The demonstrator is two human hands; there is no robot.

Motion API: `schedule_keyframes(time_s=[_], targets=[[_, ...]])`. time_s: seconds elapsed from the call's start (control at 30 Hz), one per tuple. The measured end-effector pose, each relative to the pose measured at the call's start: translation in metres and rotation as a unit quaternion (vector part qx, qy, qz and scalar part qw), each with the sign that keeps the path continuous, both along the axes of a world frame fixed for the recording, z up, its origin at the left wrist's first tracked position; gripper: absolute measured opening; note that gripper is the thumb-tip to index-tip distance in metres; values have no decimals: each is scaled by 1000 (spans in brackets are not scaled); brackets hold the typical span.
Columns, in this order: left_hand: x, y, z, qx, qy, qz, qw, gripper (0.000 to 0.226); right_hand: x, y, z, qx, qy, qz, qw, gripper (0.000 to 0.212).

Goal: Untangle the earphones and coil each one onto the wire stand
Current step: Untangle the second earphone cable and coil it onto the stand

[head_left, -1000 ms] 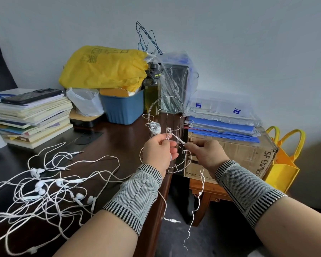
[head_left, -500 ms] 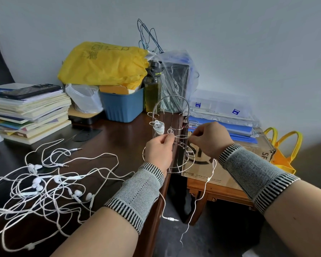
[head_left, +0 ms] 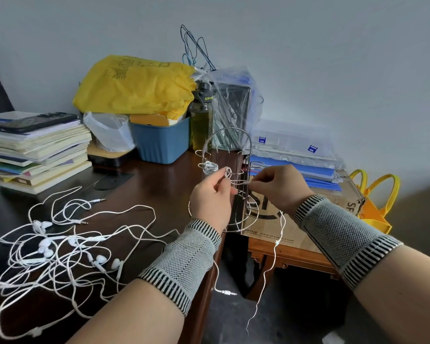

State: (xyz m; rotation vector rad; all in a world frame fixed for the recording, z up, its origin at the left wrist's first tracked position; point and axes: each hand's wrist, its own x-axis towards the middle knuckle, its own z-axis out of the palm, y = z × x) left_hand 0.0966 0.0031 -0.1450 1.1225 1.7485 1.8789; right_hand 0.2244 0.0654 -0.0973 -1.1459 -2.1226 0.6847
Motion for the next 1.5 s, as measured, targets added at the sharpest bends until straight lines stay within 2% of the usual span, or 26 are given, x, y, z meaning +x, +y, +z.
schedule_keyframes(time_s=[0.2, 0.43, 0.57, 0.7, 0.83, 0.97, 1.13, 1.27, 1.5], targets=[[0, -4, 1, 13, 68, 43, 997, 28, 0, -2, -3, -9, 6, -12, 1000, 14], [-1, -4, -2, -13, 46, 57, 997, 25, 6, 5, 7, 5, 55, -66, 996, 14], [1, -3, -1, -40, 61, 35, 997, 31, 1, 6, 10, 32, 43, -72, 996, 11], [0, 1, -3, -29, -29, -21, 999, 28, -2, 8, 18, 64, 15, -88, 994, 13], [-2, 2, 0, -15, -136, -39, 990, 15, -11, 6, 32, 102, -15, -91, 991, 16], [1, -1, 5, -5, -194, -58, 979, 11, -28, -3, 38, 129, -24, -68, 989, 7], [0, -1, 5, 0, -213, -55, 975, 10, -50, -22, 32, 188, -77, -18, 979, 13], [0, -1, 6, -5, -223, -61, 973, 19, -54, -29, 22, 240, -130, -5, 962, 19], [6, -10, 18, 26, -296, -97, 950, 14, -53, -35, 16, 234, -98, -2, 967, 26]])
